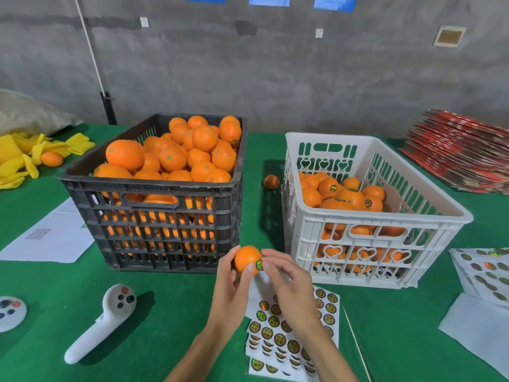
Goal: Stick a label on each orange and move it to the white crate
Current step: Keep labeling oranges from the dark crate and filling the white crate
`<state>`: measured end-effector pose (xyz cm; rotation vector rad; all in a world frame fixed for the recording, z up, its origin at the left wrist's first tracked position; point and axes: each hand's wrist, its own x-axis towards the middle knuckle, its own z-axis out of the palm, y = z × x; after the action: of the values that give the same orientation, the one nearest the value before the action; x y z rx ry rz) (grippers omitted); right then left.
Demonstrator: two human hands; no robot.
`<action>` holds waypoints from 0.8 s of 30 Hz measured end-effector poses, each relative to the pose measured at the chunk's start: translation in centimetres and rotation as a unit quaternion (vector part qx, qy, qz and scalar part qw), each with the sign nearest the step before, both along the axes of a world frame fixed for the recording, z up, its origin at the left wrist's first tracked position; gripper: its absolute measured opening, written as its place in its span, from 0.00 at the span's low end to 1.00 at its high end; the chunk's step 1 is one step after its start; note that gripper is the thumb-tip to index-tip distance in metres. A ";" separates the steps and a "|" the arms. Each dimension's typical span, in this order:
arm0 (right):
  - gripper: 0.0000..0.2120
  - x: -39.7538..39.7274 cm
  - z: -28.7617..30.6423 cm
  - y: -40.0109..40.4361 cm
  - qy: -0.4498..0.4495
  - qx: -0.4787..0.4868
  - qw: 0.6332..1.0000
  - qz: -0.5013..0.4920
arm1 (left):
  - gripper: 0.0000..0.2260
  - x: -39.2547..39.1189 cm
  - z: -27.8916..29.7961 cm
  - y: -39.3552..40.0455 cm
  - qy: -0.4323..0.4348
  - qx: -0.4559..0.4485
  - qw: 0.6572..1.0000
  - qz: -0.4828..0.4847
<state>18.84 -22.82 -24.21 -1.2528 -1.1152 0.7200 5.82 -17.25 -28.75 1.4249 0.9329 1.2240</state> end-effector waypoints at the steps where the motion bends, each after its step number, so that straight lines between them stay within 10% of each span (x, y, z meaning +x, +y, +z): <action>1: 0.06 -0.3 0.4 0.1 0.013 0.011 1.000 -0.003 | 0.24 0.0 0.9 -0.1 -0.020 0.006 1.000 0.000; 8: 0.11 -1.1 4.4 0.8 -0.075 0.119 0.988 -0.068 | 0.22 1.0 6.9 -0.6 -0.117 0.024 0.993 -0.007; 13: 0.34 0.4 8.0 1.5 -0.009 0.065 0.998 0.014 | 0.20 1.2 11.1 0.2 -0.103 0.039 0.993 -0.048; 19: 0.22 2.8 11.1 2.2 -0.028 0.144 0.989 -0.026 | 0.21 -0.2 18.2 3.3 0.105 0.241 0.961 -0.083; 24: 0.22 4.5 12.5 3.4 -0.328 0.133 0.902 -0.248 | 0.16 -2.6 23.0 9.9 0.280 0.340 0.895 0.068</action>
<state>23.38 -19.45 -11.76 -1.4974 -1.2900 -0.2667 3.21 -7.37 -5.76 2.3949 1.0405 1.3369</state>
